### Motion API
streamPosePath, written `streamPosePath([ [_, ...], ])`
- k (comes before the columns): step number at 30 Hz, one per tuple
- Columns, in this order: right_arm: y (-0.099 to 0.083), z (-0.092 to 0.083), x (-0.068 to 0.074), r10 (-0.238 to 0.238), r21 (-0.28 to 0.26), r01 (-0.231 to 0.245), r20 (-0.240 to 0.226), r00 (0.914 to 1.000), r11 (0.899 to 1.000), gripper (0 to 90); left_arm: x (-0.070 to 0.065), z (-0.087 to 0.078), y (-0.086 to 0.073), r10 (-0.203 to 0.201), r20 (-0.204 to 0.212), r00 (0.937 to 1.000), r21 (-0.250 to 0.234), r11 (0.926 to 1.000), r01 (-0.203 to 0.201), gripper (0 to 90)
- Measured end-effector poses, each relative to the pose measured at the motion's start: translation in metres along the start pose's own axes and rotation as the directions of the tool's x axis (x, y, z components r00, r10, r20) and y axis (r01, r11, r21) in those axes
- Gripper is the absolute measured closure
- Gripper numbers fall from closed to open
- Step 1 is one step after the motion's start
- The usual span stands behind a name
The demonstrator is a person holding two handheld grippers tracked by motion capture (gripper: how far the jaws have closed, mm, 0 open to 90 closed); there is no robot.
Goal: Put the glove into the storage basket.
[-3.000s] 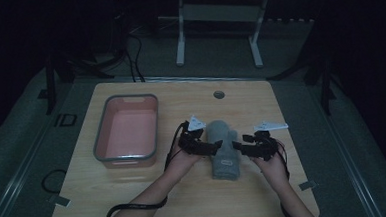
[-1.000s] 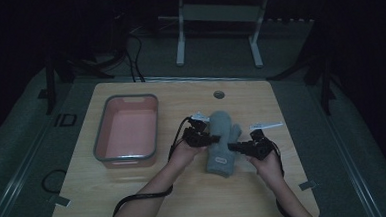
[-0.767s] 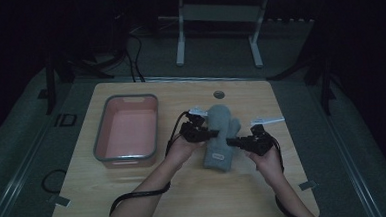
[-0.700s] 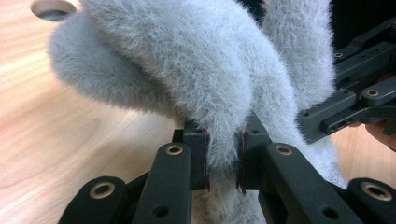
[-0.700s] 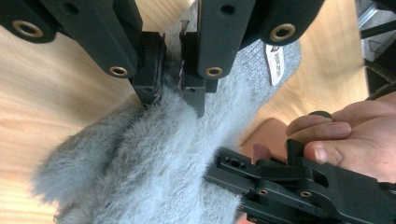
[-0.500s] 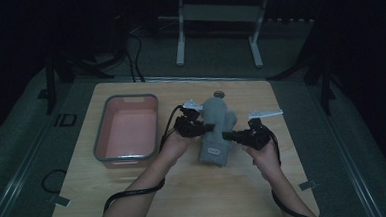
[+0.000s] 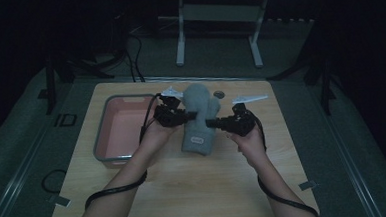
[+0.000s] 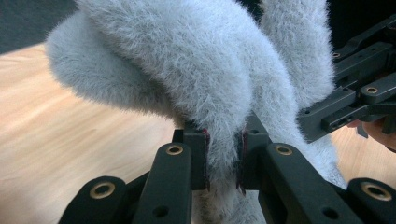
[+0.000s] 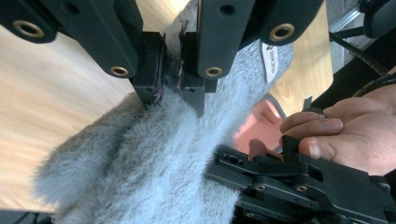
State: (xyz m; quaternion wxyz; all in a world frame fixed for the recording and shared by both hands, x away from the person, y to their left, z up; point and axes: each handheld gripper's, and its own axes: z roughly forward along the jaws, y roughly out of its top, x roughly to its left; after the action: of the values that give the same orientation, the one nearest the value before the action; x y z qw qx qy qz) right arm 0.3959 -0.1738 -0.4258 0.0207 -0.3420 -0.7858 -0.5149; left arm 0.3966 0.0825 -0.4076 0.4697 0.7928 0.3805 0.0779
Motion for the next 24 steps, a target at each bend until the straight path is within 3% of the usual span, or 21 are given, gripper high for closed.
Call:
streamPosePath([
  [13,0.048,0.048,0.034,-0.051,-0.002,0.051,-0.087,0.9949,0.999,82.8,0.036,-0.068,0.001,-0.014,-0.075,0.9971,-0.037,0.9993,0.011,79.1],
  [24,0.077,0.109,0.064,-0.088,0.020,0.092,-0.140,0.9863,0.996,82.7,0.075,-0.118,-0.017,-0.061,-0.174,0.9828,-0.045,0.9975,0.054,79.0],
])
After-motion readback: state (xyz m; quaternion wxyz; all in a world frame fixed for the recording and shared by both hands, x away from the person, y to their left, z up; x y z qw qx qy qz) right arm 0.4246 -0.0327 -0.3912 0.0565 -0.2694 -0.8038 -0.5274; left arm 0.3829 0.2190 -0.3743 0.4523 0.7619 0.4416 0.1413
